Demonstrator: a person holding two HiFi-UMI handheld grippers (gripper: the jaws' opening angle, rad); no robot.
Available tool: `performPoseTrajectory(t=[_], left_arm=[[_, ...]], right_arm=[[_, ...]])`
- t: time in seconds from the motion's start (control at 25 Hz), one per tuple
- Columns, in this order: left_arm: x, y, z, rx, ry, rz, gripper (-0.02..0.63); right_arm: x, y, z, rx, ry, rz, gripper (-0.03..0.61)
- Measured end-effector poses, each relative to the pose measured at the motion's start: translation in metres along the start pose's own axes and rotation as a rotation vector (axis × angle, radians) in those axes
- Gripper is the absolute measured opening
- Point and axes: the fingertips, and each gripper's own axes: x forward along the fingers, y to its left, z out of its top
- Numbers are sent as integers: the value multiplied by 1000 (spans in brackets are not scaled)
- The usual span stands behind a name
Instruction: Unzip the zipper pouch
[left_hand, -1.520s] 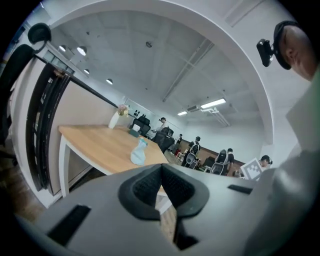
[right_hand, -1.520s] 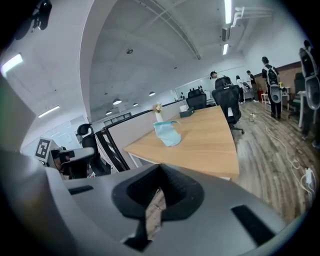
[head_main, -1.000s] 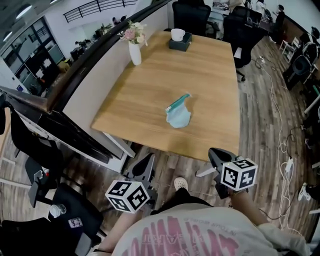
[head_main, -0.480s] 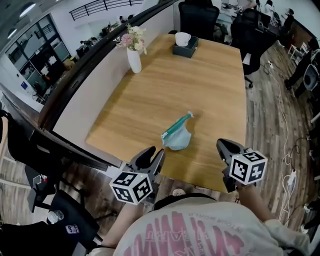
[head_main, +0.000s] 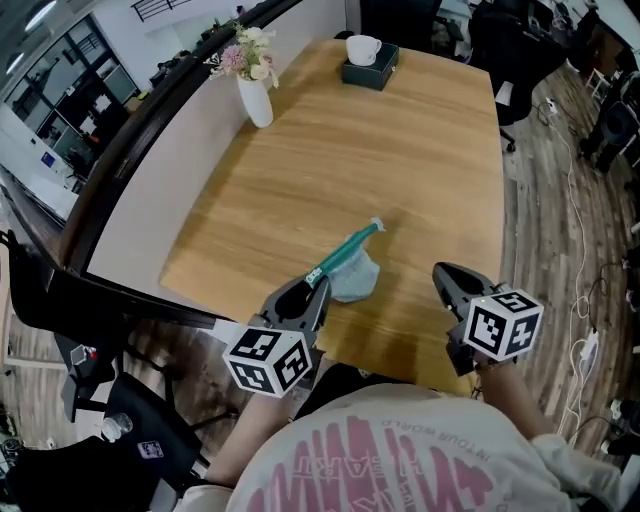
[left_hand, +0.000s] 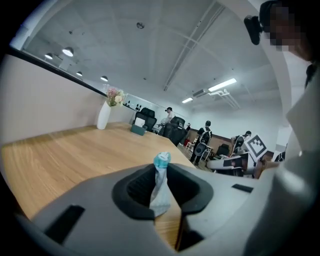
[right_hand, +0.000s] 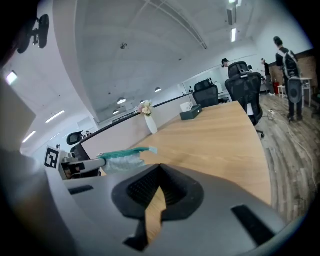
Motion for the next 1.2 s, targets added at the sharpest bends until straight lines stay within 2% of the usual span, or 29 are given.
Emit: performPoseTrajectory(t=[0.16,0.36,0.48,0.64,0.76,1.04,1.2], left_arm=[[12,-9,13,30,-15,-32,38],[36,-27,32,170,36,-69,28],[49,-35,36,238,69,-61,25],[60,-44,38,297,90,-49,25],[66,-49,38,336,96,-41,25],[71,-52,38,430,104,-15,21],[74,-55,36,499,118,-4,20]], right_arm=[[9,16,9,-27,-5,106,-2],[12,74,51,-140,-65,342,31],[18,104,72,-242,-91,415,46],[36,124,77,-374,-49,409,119],[48,130,69,-430,9,387,135],[58,130,66,-454,33,357,140],[62,125,66,-470,28,304,121]])
